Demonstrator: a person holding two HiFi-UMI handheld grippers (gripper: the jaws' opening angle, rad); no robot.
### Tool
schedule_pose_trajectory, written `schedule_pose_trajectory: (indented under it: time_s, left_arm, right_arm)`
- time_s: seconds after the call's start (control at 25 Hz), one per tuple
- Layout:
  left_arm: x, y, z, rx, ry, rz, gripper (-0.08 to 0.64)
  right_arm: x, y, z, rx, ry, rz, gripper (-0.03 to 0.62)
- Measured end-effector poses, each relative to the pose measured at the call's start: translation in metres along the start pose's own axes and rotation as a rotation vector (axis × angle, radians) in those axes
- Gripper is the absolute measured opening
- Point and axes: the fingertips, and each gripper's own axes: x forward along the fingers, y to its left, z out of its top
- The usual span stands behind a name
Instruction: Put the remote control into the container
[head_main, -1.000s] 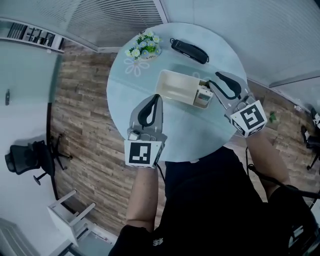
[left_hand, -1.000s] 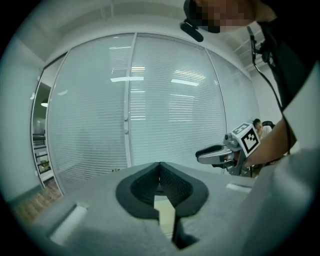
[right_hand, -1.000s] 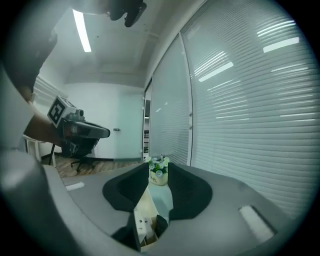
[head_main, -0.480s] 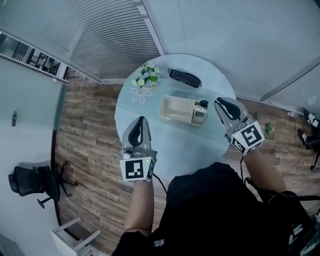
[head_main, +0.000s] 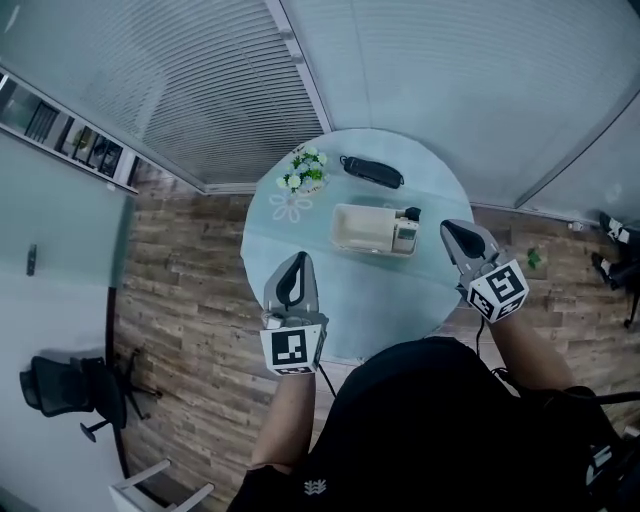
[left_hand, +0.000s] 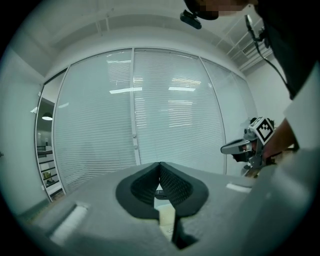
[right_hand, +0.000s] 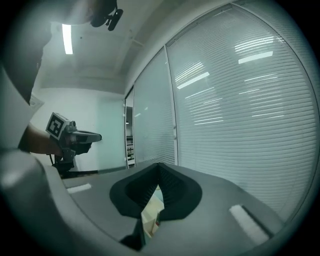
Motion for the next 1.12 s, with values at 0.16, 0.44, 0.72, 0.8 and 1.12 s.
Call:
schedule_pose_trajectory:
  time_s: [0.16,0.44,0.72,0.8,1.12]
  left_arm:
    - [-0.006,0.007,-0.009,0.002,-0.002,-0.008,0.0]
    - [-0.002,0.026,-0.011,0.007,-0.005,-0.017,0.0]
    - [0.002,0.025,0.001,0.01,-0.028,-0.028,0.0]
    - [0.001,0.022,0.003,0.015,-0.031,-0.035,0.0]
    - [-0.001,0.015,0.0,0.01,-0.022,-0.056,0.0]
  right_arm:
    - [-0.002,0.003,0.0,0.006,-0.021,-0.046,0.002]
    - [0.0,0.004,-0.007,0.0,-0.017,-0.119,0.0]
    - [-0.011,0.001,-0.001,-0.017,-0.027,-0.144,0.002]
    - [-0.013,-0.001,0.0,-0.015,-0.033,-0.149,0.002]
    - [-0.016,-0.001,0.003,-0.03,-0.04,-0.157,0.002]
